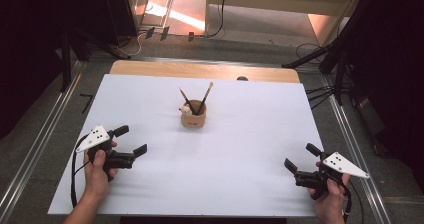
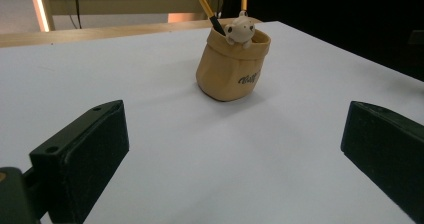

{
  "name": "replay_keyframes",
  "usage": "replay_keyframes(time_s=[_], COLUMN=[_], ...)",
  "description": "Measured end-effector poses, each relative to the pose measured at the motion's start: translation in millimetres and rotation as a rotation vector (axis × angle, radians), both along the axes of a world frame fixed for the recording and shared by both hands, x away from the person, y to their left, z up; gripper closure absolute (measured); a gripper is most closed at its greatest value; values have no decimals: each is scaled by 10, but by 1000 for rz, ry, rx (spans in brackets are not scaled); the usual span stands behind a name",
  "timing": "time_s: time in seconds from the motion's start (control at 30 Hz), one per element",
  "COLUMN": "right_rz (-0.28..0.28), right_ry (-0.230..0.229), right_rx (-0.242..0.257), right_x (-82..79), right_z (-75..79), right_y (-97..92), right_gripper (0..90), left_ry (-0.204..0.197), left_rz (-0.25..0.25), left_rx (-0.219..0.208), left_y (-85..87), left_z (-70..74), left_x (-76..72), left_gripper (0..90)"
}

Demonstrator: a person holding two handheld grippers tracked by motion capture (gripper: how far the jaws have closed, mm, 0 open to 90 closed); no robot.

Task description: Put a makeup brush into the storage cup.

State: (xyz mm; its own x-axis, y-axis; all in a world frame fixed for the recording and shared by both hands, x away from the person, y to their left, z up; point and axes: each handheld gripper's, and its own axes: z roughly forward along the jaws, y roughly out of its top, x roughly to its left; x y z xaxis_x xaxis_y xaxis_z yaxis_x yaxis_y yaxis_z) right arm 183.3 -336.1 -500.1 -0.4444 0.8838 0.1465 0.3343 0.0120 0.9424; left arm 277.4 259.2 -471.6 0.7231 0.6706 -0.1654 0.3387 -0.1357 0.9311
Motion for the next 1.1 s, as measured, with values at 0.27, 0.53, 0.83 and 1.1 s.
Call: replay_keyframes(time_s=[0.27, 0.53, 0.83, 1.1], right_rz=[0, -4, -5, -10], right_ry=[1, 6, 5, 6], right_rx=[-2, 1, 0, -5], right_x=[0, 0, 2, 4], right_z=[1, 0, 1, -4], right_y=[4, 0, 5, 2], right_gripper=[0, 0, 0, 0], left_ry=[-10, -14, -22, -33], left_rz=[10, 22, 35, 51], left_rx=[-10, -15, -7, 11], left_y=[78, 180, 251, 333], left_z=[17, 13, 8, 1], left_x=[-59, -106, -152, -199], left_gripper=[0, 0, 0, 0])
